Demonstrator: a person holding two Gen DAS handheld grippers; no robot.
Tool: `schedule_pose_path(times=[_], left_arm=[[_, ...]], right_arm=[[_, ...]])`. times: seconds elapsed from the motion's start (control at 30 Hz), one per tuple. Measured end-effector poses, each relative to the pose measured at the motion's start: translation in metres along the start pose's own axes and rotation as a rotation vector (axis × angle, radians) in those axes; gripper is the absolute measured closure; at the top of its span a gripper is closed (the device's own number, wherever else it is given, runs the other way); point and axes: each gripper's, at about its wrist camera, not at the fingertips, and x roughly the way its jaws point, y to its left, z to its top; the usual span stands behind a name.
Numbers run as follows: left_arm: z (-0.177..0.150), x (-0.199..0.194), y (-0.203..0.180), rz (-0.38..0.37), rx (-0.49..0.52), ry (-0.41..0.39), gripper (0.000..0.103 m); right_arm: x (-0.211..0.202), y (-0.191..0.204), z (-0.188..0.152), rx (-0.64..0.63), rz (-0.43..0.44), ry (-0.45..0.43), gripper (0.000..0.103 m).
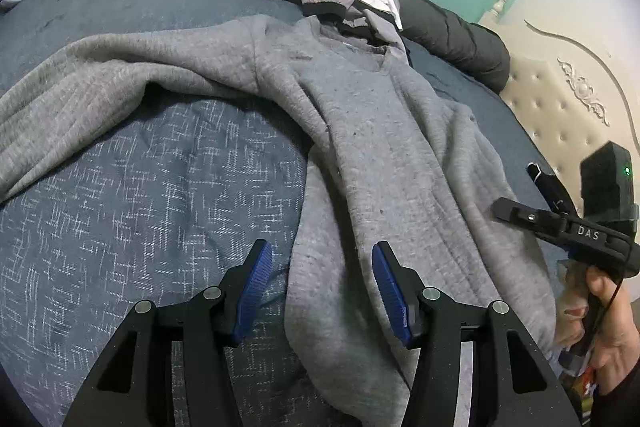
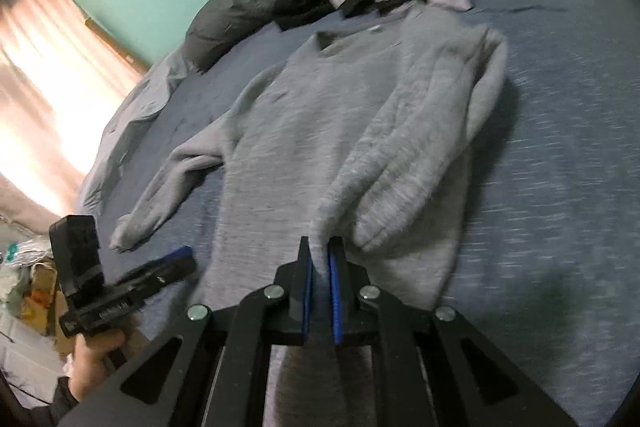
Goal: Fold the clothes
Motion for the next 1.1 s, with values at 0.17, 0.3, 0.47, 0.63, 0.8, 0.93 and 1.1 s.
schedule_pose_path(times=[0.17, 0.3, 0.47, 0.63, 0.8, 0.93, 1.1], left_arm=[[0.001, -0.003, 0.007, -0.003, -0.021, -0.005, 0.046], [0.003, -0.004, 0.011, -0.008, -0.029, -0.006, 0.046], [0.004, -0.006, 0.012, -0.015, -0.035, -0.008, 0.046], [0.004, -0.008, 0.012, -0.018, -0.040, -0.012, 0.046], [0.004, -0.010, 0.015, -0.018, -0.047, -0.014, 0.046], [0.004, -0.010, 0.019, -0.016, -0.055, -0.016, 0.046], [0.004, -0.012, 0.025, -0.013, -0.065, -0.016, 0.045]], right_arm=[[0.023, 0.024, -0.003, -0.049, -0.018, 0.061, 0.093], [0.017, 0.026, -0.007, -0.027, -0.035, 0.056, 0.092], [0.005, 0.025, -0.010, 0.005, -0.058, 0.039, 0.092], [-0.006, 0.029, -0.018, -0.004, -0.078, 0.030, 0.092], [-0.001, 0.035, -0.022, -0.006, -0.079, 0.042, 0.095], [0.008, 0.047, -0.019, -0.001, -0.053, 0.041, 0.095], [0.038, 0.057, -0.008, -0.020, -0.043, 0.086, 0.095]])
